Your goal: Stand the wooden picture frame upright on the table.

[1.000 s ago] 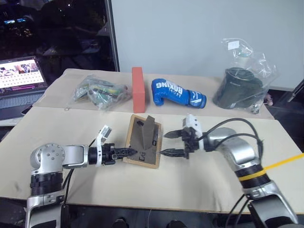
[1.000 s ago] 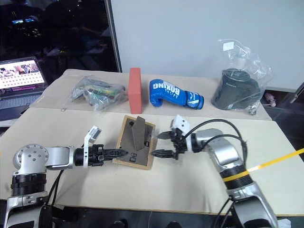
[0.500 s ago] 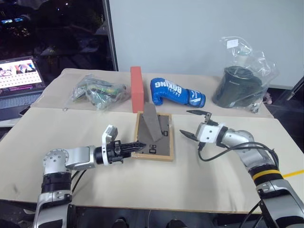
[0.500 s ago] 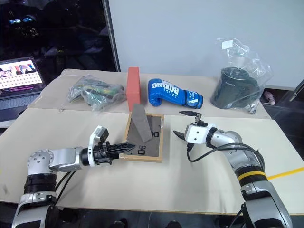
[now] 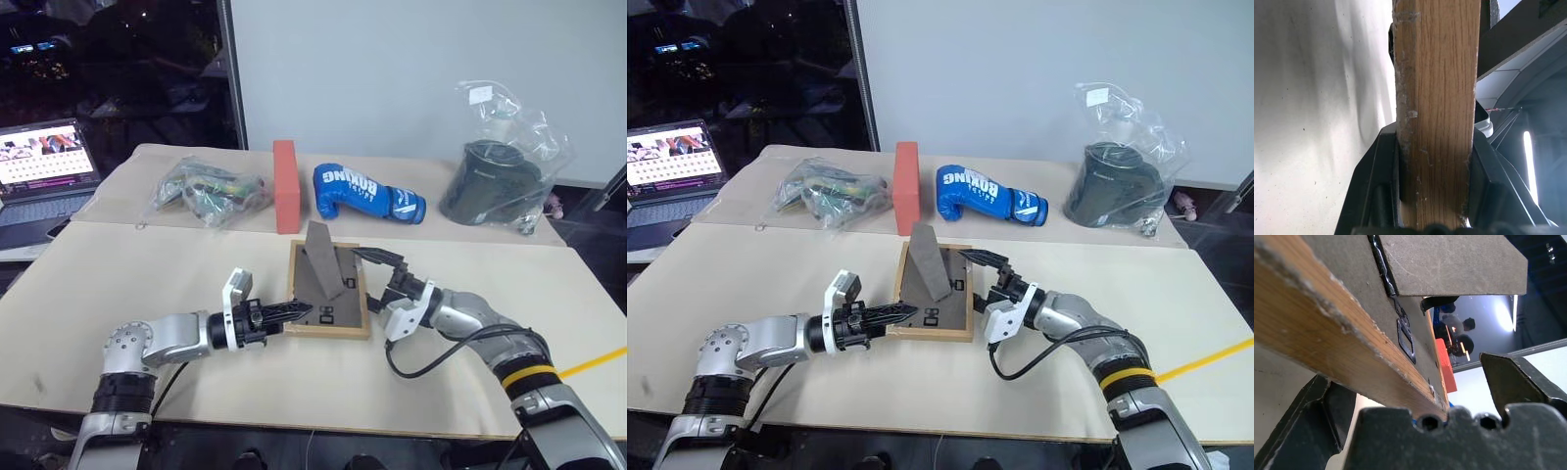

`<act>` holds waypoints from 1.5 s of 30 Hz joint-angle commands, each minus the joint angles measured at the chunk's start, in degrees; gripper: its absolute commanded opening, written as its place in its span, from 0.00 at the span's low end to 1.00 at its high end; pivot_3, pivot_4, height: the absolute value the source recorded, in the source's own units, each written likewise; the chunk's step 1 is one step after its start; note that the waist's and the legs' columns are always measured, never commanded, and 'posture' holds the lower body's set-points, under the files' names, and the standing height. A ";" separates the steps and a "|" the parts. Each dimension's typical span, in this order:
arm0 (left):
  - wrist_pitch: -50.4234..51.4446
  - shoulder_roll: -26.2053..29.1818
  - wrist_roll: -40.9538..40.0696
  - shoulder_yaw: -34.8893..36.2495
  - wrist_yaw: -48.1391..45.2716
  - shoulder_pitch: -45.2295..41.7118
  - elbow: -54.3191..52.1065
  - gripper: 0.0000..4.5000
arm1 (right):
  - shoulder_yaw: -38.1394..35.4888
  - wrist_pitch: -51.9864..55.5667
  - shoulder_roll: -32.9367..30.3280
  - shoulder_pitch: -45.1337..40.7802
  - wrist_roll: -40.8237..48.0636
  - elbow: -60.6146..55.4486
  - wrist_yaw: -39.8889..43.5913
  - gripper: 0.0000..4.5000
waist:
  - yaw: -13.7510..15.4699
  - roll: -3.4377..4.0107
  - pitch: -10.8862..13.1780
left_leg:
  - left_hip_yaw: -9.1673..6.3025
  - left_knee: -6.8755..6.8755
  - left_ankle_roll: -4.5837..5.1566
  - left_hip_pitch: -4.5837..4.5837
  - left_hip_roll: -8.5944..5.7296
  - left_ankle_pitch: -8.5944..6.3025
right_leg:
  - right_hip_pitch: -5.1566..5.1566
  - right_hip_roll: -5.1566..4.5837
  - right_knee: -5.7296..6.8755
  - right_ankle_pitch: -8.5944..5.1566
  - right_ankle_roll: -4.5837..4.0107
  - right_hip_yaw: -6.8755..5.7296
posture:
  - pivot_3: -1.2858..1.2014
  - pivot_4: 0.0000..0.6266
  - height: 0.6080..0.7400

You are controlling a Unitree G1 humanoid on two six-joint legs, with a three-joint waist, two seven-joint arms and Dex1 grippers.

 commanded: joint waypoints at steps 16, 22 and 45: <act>-9.10 15.64 17.95 0.26 -11.21 1.48 -11.50 1.00 | 0.01 -0.15 -0.78 -2.36 13.20 0.38 5.81 0.28 | -0.18 -0.04 0.02 | 0.00 -0.02 0.00 0.02 -0.02 0.00 | 0.03 -0.04 -0.02 -0.01 0.00 -0.03 | 0.52 0.24 0.92; -36.00 20.48 43.75 9.28 -35.92 7.56 -21.69 1.00 | -1.98 22.97 3.80 -3.07 37.36 -3.02 24.55 0.28 | -0.84 0.00 0.04 | 0.06 -0.21 -0.03 0.12 0.01 0.02 | 0.01 -0.03 -0.01 -0.02 -0.09 0.00 | 0.52 0.24 0.92; -47.24 17.74 68.66 4.20 -51.62 16.37 -27.11 1.00 | -16.81 107.18 8.93 -6.21 68.19 -10.86 29.15 0.28 | -0.21 0.08 0.10 | 0.08 -0.12 0.04 -0.64 0.05 -0.01 | -0.72 -0.04 0.04 -0.06 -0.07 -0.09 | 0.52 0.24 0.92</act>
